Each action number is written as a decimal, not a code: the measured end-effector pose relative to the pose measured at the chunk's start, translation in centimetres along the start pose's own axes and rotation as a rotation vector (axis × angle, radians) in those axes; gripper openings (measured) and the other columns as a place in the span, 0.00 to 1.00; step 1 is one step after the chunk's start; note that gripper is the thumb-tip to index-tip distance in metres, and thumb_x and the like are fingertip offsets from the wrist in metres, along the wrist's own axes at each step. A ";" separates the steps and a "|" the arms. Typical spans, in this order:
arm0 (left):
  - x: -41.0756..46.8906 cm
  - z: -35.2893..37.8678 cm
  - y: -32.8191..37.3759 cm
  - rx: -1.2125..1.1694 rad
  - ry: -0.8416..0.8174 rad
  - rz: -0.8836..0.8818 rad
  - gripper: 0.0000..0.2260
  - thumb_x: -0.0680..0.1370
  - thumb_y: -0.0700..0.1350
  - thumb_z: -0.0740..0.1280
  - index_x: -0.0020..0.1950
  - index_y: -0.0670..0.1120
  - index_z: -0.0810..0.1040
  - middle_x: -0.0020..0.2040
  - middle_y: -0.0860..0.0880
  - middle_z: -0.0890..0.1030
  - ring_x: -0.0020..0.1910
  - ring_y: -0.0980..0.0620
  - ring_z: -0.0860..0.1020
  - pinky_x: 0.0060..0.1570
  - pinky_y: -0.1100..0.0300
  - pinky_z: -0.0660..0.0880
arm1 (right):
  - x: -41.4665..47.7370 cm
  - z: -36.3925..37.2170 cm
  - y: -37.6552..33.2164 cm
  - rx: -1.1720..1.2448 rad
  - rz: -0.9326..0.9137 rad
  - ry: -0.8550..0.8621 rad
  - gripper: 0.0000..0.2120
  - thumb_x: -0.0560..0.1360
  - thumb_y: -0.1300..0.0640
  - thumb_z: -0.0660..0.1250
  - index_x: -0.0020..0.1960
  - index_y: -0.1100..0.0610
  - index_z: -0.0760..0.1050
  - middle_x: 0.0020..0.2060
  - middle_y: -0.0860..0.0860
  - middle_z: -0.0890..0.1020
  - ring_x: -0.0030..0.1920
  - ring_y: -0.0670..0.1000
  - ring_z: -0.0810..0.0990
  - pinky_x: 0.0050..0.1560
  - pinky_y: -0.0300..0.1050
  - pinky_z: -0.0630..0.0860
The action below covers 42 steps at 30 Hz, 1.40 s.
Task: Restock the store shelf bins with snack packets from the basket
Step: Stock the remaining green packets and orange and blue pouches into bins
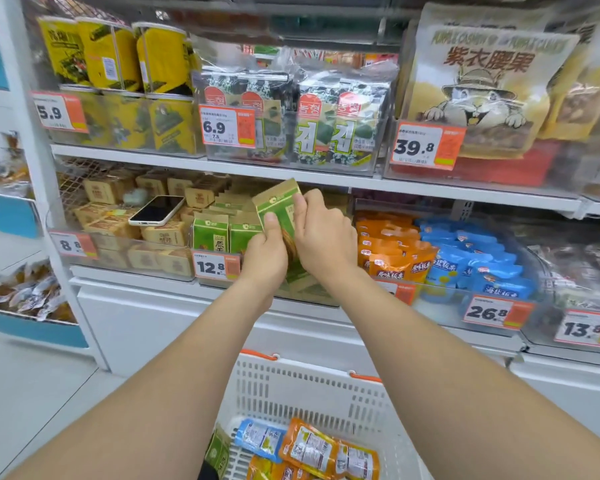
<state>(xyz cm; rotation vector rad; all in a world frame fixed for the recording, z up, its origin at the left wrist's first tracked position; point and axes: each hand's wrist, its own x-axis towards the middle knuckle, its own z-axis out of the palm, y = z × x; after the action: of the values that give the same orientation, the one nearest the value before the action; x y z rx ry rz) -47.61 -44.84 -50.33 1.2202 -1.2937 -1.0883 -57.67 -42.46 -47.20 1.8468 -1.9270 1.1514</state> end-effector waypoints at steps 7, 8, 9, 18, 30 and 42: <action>2.2 -2.8 -0.5 0.111 0.159 0.256 0.26 0.85 0.63 0.48 0.62 0.48 0.77 0.55 0.48 0.83 0.57 0.46 0.80 0.62 0.46 0.75 | 2.6 1.6 -0.2 0.345 -0.036 -0.246 0.11 0.80 0.36 0.59 0.57 0.40 0.70 0.51 0.42 0.84 0.52 0.55 0.81 0.53 0.58 0.78; 2.4 -3.1 -0.7 0.117 0.165 0.261 0.26 0.85 0.64 0.48 0.61 0.48 0.77 0.55 0.49 0.82 0.56 0.47 0.79 0.61 0.47 0.75 | 2.9 1.8 -0.2 0.387 -0.033 -0.236 0.09 0.80 0.38 0.61 0.56 0.40 0.69 0.49 0.42 0.84 0.50 0.55 0.82 0.53 0.58 0.79; 2.4 -3.2 -0.7 0.121 0.189 0.254 0.25 0.86 0.63 0.48 0.60 0.47 0.76 0.55 0.49 0.81 0.56 0.47 0.78 0.59 0.51 0.72 | 3.1 2.0 -0.2 0.415 -0.030 -0.215 0.07 0.81 0.41 0.63 0.56 0.41 0.69 0.47 0.43 0.84 0.47 0.55 0.83 0.52 0.57 0.79; 3.9 -6.4 -3.5 0.455 0.250 0.089 0.20 0.75 0.34 0.71 0.64 0.45 0.71 0.64 0.45 0.76 0.64 0.43 0.75 0.66 0.46 0.73 | 3.0 3.4 -1.3 0.439 -0.022 -0.103 0.10 0.84 0.56 0.64 0.63 0.51 0.65 0.36 0.49 0.79 0.38 0.51 0.77 0.38 0.49 0.73; 4.8 -6.4 -5.5 0.908 0.143 0.143 0.20 0.77 0.40 0.72 0.68 0.44 0.74 0.66 0.43 0.70 0.67 0.38 0.72 0.66 0.39 0.73 | 3.4 6.8 -1.6 -0.044 -0.131 -0.172 0.16 0.83 0.51 0.63 0.70 0.44 0.69 0.44 0.46 0.79 0.60 0.56 0.68 0.58 0.57 0.60; 5.5 -6.2 -6.3 0.919 0.223 0.207 0.24 0.75 0.41 0.75 0.66 0.45 0.67 0.65 0.43 0.72 0.66 0.38 0.73 0.61 0.39 0.75 | 4.3 9.3 -3.5 -0.288 -0.252 -0.282 0.15 0.79 0.55 0.70 0.64 0.44 0.78 0.48 0.51 0.82 0.57 0.57 0.65 0.49 0.54 0.53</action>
<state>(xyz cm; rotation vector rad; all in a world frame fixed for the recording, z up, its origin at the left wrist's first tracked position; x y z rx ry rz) -40.74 -50.65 -55.55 1.7430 -1.7558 -0.1520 -51.99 -51.45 -49.26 2.0945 -1.8093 0.5308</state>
